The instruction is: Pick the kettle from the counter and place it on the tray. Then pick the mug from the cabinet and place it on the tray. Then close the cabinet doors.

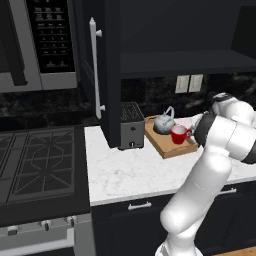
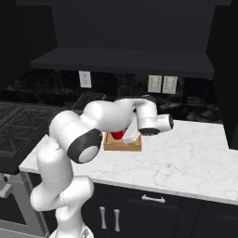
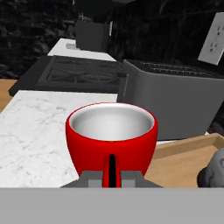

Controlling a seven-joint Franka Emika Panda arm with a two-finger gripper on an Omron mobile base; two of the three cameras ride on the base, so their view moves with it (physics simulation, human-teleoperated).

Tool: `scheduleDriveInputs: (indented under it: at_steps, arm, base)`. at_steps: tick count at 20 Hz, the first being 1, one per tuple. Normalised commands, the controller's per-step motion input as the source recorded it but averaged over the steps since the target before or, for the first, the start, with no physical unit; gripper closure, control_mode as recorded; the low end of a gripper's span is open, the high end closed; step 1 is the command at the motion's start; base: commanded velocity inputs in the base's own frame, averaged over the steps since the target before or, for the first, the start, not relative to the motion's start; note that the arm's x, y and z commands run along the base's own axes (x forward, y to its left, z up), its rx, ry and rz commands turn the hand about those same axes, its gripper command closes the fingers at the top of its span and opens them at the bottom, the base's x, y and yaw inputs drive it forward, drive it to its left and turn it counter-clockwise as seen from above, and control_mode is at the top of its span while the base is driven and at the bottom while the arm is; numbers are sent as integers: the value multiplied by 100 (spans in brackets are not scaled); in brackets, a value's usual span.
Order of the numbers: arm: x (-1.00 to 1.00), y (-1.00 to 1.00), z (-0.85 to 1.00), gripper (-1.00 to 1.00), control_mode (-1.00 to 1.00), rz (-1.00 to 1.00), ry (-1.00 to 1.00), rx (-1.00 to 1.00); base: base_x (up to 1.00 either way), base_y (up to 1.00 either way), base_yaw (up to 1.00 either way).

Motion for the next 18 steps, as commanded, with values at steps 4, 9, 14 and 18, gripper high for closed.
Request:
scheduleDriveInputs:
  at_steps: [4,9,14,18]
  arm:
    - [43,0,-19,100,-100,0,0,0]
    - [43,0,-20,100,-100,0,0,0]
    - [35,0,-22,100,-100,2,1,0]
    - [32,0,-18,100,-100,5,2,1]
  base:
    - [0,0,0]
    - [0,0,0]
    - [0,0,0]
    - [0,0,0]
